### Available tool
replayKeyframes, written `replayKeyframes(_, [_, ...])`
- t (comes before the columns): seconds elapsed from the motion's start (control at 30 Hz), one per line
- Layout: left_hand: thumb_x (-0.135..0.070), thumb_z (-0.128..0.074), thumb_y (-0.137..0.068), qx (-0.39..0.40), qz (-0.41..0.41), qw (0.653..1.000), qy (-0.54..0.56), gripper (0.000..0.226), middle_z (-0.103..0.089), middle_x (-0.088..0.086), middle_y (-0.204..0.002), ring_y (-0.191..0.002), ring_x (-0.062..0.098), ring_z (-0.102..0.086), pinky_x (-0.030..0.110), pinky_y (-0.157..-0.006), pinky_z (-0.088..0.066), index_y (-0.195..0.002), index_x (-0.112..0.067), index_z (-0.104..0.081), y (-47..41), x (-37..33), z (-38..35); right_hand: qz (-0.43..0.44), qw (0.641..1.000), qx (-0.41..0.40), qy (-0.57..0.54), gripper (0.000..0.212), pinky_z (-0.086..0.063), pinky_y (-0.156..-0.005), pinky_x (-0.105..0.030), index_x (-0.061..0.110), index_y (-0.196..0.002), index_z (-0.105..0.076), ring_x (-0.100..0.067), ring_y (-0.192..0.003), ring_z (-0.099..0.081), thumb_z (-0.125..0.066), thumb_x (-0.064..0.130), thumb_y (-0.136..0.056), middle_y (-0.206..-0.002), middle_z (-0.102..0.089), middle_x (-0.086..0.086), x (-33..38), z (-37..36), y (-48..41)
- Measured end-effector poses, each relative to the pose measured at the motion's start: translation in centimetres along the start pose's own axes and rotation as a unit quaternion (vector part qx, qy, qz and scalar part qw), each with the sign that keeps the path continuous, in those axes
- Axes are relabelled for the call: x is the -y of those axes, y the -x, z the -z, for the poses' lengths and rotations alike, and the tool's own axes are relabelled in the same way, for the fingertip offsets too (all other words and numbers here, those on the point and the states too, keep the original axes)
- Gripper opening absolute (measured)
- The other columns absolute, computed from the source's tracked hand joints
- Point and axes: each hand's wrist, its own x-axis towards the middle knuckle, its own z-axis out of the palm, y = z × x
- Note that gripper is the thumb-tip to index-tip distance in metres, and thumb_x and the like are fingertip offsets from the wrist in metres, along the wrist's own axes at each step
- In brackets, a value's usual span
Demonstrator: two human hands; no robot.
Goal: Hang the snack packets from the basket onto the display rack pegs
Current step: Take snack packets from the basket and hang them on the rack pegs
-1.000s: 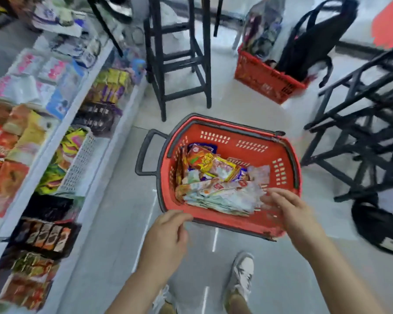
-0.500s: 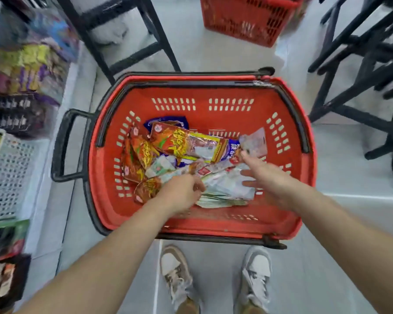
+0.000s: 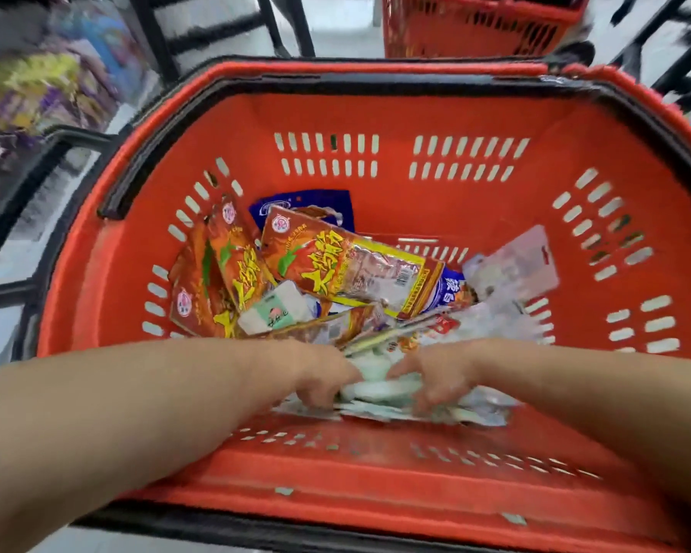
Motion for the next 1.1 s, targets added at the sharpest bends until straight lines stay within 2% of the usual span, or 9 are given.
replayKeyframes(0.1, [-0.007,-0.051,-0.09,-0.084,0.003,0.996,-0.017,0.015,-0.065,0.017,-0.101,-0.095,0.035,-0.06,0.035,-0.064,-0.041,-0.101,-0.005,-0.06,0.1,0.2,0.6,0.018,0.994,-0.053,0.099,0.056,-0.041,-0.101,-0.03,0.019,-0.143,-0.045,-0.028,-0.127,-0.05,-0.062,0.022,-0.09,-0.142,-0.051,-0.01,-0.2,0.0,-0.7])
replayKeyframes(0.2, [-0.007,-0.048,-0.089,-0.184,0.047,0.982,0.011,0.012,-0.055,0.009,-0.074,-0.082,0.034,-0.06,0.037,-0.06,-0.043,-0.081,-0.007,-0.057,1.1,0.8,2.4,0.009,0.982,-0.119,0.146,0.004,-0.047,-0.092,-0.036,0.004,-0.09,-0.057,-0.034,-0.114,-0.057,-0.054,0.001,-0.089,-0.124,-0.06,-0.021,-0.8,0.5,-0.2])
replayKeyframes(0.3, [-0.005,-0.047,-0.086,-0.313,0.101,0.943,0.057,0.017,-0.049,0.001,-0.064,-0.072,0.027,-0.055,0.036,-0.058,-0.044,-0.075,-0.014,-0.057,3.4,1.0,5.3,0.016,0.975,-0.168,0.143,0.01,-0.043,-0.082,-0.033,0.007,-0.101,-0.061,-0.034,-0.108,-0.057,-0.055,0.008,-0.093,-0.118,-0.061,-0.02,-0.9,2.6,1.3])
replayKeyframes(0.43, [-0.007,-0.057,-0.088,-0.449,0.114,0.872,0.156,0.02,-0.06,-0.006,-0.081,-0.082,0.02,-0.056,0.034,-0.068,-0.047,-0.078,-0.025,-0.06,6.3,2.2,8.4,-0.014,0.946,-0.314,0.076,0.017,-0.038,-0.069,-0.028,0.012,-0.104,-0.065,-0.023,-0.086,-0.055,-0.053,0.017,-0.094,-0.11,-0.067,-0.008,-1.8,7.7,5.3])
replayKeyframes(0.63, [0.001,-0.053,-0.086,-0.417,0.196,0.885,0.066,0.037,-0.067,-0.001,-0.117,-0.102,0.021,-0.062,0.032,-0.074,-0.05,-0.108,-0.024,-0.071,8.9,4.5,8.7,-0.101,0.914,-0.389,0.063,0.015,-0.052,-0.079,-0.037,0.016,-0.098,-0.062,-0.024,-0.091,-0.059,-0.063,0.026,-0.088,-0.103,-0.065,-0.004,-4.2,11.1,9.1])
replayKeyframes(0.8, [-0.001,-0.043,-0.086,-0.408,0.225,0.885,0.016,0.046,-0.065,0.004,-0.105,-0.092,0.027,-0.059,0.04,-0.069,-0.053,-0.121,-0.027,-0.059,8.3,4.4,8.3,-0.036,0.909,-0.413,-0.04,0.019,-0.046,-0.074,-0.031,0.015,-0.099,-0.068,-0.019,-0.086,-0.061,-0.071,0.029,-0.087,-0.097,-0.068,-0.002,-3.7,12.4,9.9])
replayKeyframes(0.9, [-0.037,-0.045,-0.097,-0.422,0.204,0.879,0.09,0.024,-0.068,0.0,-0.095,-0.082,0.022,-0.059,0.038,-0.067,-0.052,-0.109,-0.026,-0.063,7.9,4.0,8.4,-0.025,0.893,-0.443,-0.077,0.023,-0.044,-0.072,-0.03,0.017,-0.094,-0.065,-0.018,-0.085,-0.06,-0.075,0.035,-0.083,-0.095,-0.065,0.001,-3.5,13.2,10.8])
replayKeyframes(0.97, [-0.066,-0.052,-0.084,-0.397,0.183,0.888,0.146,0.046,-0.071,-0.002,-0.089,-0.081,0.018,-0.064,0.039,-0.068,-0.055,-0.09,-0.024,-0.07,8.8,4.0,9.0,-0.004,0.879,-0.466,-0.096,0.028,-0.041,-0.076,-0.03,0.019,-0.099,-0.065,-0.017,-0.092,-0.057,-0.075,0.038,-0.081,-0.104,-0.062,0.002,-3.2,13.6,11.6])
replayKeyframes(1.1, [-0.048,-0.079,-0.07,-0.383,0.057,0.879,0.28,0.026,-0.07,-0.008,-0.07,-0.065,0.008,-0.062,0.026,-0.06,-0.049,-0.066,-0.023,-0.073,13.3,2.6,11.2,0.098,0.876,-0.383,-0.278,0.016,-0.049,-0.075,-0.035,0.032,-0.105,-0.067,-0.018,-0.087,-0.059,-0.068,0.028,-0.089,-0.107,-0.062,0.001,-2.8,13.8,12.9])
